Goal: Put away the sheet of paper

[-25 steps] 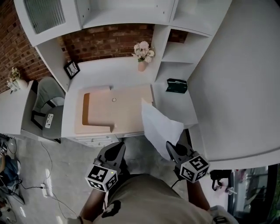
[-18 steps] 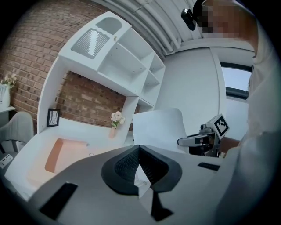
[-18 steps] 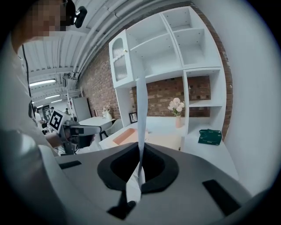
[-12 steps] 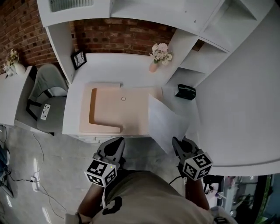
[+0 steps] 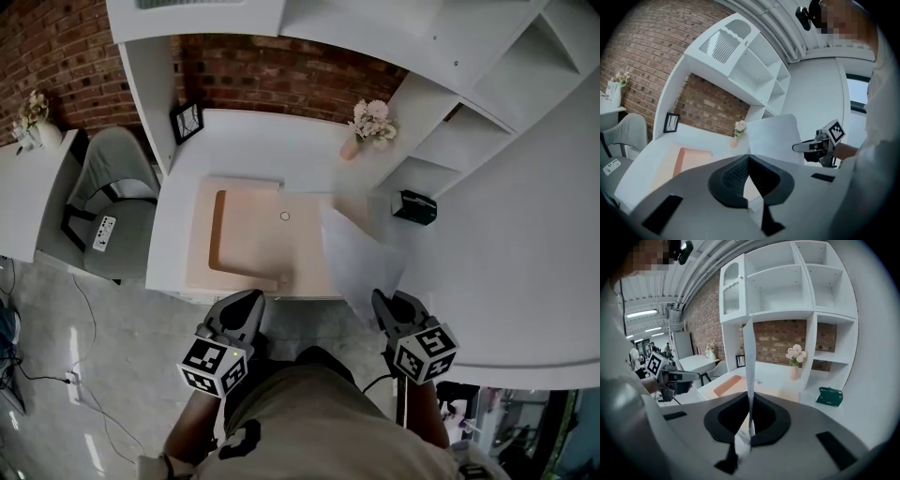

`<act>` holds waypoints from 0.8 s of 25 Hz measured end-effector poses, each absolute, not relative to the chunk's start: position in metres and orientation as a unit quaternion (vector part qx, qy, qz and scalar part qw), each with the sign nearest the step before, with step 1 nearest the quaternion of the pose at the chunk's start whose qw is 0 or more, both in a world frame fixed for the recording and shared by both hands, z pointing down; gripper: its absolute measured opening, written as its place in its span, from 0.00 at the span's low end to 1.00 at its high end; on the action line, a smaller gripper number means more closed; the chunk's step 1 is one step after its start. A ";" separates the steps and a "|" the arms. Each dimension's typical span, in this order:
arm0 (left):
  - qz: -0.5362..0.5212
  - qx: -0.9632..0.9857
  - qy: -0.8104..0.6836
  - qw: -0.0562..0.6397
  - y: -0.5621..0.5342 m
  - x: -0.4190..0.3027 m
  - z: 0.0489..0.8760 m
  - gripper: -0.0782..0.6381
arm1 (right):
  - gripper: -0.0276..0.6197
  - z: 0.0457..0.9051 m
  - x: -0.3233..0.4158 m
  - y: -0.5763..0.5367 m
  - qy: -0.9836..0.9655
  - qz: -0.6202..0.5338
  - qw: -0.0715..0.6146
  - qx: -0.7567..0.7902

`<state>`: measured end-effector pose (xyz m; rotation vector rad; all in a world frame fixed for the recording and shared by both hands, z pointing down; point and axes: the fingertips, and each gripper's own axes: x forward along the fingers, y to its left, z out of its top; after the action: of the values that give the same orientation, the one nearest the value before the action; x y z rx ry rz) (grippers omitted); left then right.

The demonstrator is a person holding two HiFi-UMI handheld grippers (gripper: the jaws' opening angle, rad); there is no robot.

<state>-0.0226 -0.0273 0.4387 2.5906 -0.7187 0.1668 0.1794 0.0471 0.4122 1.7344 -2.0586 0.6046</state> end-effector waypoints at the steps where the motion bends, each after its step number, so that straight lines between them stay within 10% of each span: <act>1: 0.060 0.937 -0.263 0.223 -0.029 -0.024 0.439 0.13 | 0.09 0.411 0.181 0.045 -0.734 0.237 0.163 0.615; 5: 0.064 0.931 -0.276 0.230 -0.038 -0.019 0.442 0.13 | 0.09 0.410 0.207 0.030 -0.725 0.318 0.068 0.607; 20: 0.077 0.906 -0.347 0.229 -0.062 0.038 0.434 0.13 | 0.09 0.477 0.304 -0.018 -0.727 0.381 0.122 0.558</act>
<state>0.0376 -0.0621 0.4345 2.4953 -0.9553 0.2124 0.3042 -0.0176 0.4769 1.6282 -2.1218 1.1116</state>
